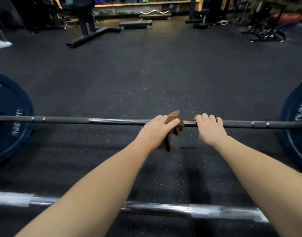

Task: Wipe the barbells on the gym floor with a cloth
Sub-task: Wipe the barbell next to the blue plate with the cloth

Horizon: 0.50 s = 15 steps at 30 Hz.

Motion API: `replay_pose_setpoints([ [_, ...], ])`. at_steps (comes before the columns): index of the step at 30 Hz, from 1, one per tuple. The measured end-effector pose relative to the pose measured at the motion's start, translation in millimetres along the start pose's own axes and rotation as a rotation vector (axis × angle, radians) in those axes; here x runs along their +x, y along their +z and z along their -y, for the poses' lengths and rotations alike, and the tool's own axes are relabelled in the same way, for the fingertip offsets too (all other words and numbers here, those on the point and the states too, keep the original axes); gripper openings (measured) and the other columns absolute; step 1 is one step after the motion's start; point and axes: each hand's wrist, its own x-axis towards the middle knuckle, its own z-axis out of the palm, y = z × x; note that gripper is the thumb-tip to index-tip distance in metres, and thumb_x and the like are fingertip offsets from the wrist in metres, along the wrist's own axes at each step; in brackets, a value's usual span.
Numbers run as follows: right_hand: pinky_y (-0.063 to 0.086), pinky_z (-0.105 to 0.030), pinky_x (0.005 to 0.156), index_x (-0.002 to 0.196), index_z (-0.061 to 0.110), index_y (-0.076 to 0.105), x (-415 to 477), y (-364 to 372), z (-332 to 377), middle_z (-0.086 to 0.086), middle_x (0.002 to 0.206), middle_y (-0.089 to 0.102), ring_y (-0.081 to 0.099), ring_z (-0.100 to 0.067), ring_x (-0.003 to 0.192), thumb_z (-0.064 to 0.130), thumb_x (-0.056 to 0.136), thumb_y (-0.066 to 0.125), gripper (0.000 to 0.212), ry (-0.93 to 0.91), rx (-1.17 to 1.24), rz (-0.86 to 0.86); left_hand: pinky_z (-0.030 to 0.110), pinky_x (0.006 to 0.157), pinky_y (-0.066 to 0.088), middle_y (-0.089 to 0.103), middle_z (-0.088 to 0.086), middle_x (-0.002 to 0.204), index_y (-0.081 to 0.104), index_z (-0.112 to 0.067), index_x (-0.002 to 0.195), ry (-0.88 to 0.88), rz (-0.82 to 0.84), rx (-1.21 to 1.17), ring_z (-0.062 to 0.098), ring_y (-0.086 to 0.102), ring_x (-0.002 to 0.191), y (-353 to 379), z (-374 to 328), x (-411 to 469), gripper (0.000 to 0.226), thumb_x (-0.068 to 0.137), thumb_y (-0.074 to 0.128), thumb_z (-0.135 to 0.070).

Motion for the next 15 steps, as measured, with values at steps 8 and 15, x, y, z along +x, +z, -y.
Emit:
replay_pose_setpoints([
  [8,0.039,-0.046,0.083,0.110,0.014,0.057,-6.4,13.0,8.5,-0.007,0.096,0.053,0.050,-0.032,0.084,0.005,0.076,0.067,0.036,0.064,-0.031,-0.154,0.041,0.091,0.046,0.061,0.017,0.133,0.050,-0.021,0.149,-0.291,-0.026,0.000,0.039,0.057,0.115,-37.7,81.0,-56.8,0.060,0.095,0.055,0.001],
  [15,0.039,-0.048,0.078,0.100,0.009,0.058,-6.5,21.1,11.2,-0.010,0.085,0.049,0.046,-0.032,0.073,-0.001,0.069,0.069,0.035,0.084,-0.067,-0.259,0.036,0.069,0.033,0.056,0.009,0.094,0.051,-0.024,0.128,-0.282,-0.074,0.021,0.030,0.047,0.089,-21.0,43.4,-34.6,0.047,0.088,0.055,0.001],
])
